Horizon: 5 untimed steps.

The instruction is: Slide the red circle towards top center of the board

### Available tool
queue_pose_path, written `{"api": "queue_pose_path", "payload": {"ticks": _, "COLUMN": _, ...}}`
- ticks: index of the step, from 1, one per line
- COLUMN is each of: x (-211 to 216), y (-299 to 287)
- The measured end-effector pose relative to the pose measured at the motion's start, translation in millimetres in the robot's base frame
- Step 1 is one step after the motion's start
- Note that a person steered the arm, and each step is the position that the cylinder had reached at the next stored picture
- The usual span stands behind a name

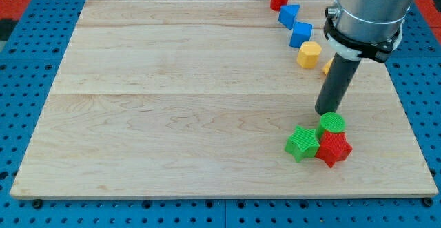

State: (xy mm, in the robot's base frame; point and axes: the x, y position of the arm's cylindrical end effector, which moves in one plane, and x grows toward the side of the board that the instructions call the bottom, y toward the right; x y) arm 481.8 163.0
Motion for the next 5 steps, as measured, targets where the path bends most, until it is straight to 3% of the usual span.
{"api": "queue_pose_path", "payload": {"ticks": 2, "x": -33.1, "y": 116.5}}
{"api": "queue_pose_path", "payload": {"ticks": 4, "x": -180.3, "y": 181.0}}
{"api": "queue_pose_path", "payload": {"ticks": 5, "x": -226.6, "y": 181.7}}
